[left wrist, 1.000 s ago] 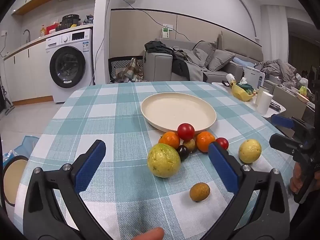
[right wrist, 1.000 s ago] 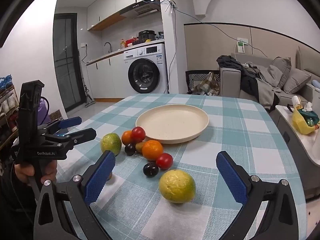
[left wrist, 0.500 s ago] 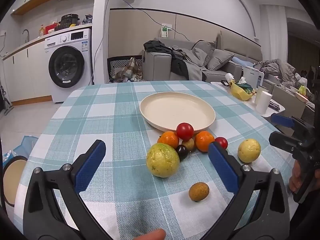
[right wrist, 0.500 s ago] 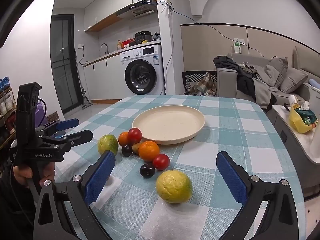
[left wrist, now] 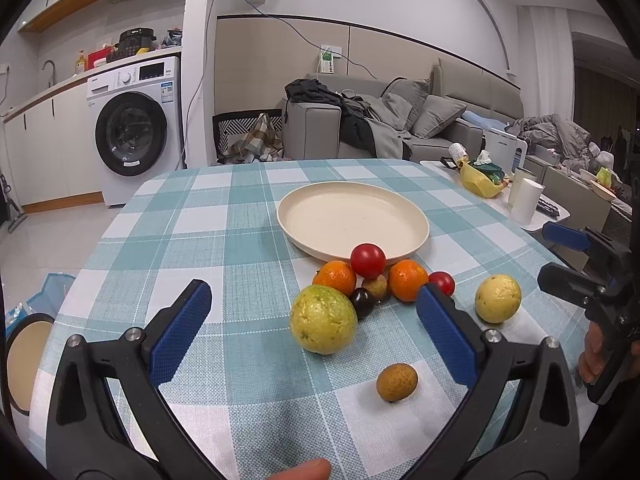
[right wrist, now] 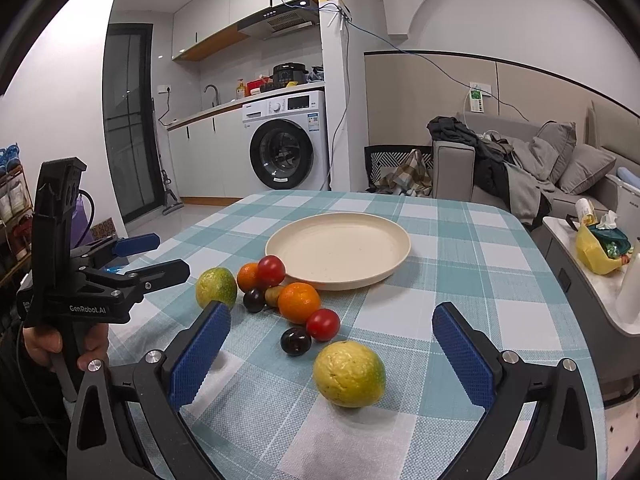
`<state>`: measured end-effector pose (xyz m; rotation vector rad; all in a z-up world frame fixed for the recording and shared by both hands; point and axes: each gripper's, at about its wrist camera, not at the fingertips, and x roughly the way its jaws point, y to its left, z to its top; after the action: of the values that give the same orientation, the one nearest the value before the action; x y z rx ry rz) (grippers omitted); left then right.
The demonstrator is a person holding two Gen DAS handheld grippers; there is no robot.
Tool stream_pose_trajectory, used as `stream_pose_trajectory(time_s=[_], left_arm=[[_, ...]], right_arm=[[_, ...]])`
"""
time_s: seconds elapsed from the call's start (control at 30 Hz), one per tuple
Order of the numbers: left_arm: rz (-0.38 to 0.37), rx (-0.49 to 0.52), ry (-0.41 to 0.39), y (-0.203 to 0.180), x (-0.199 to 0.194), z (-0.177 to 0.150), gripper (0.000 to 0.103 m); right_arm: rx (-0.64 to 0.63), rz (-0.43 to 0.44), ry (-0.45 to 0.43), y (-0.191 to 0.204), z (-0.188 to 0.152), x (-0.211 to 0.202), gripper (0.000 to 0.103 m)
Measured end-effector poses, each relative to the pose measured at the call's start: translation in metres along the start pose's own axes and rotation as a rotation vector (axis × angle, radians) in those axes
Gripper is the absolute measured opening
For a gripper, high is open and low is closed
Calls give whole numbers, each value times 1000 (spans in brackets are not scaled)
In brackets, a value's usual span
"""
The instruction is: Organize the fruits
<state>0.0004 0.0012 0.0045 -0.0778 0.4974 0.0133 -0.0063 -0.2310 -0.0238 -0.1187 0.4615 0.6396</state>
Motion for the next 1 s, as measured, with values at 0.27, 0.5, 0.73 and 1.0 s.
stream_pose_trajectory(time_s=[0.27, 0.5, 0.73, 1.0], left_arm=[[-1, 15, -3, -6, 3, -8, 102], [0, 15, -1, -6, 3, -7, 102], [0, 16, 0, -6, 3, -10, 102], [0, 14, 1, -6, 4, -8, 102]], right_arm=[[-2, 0, 1, 0, 1, -1, 103], [0, 0, 2, 0, 1, -1, 103], [0, 1, 3, 1, 1, -2, 103], [1, -2, 5, -1, 0, 0, 103]])
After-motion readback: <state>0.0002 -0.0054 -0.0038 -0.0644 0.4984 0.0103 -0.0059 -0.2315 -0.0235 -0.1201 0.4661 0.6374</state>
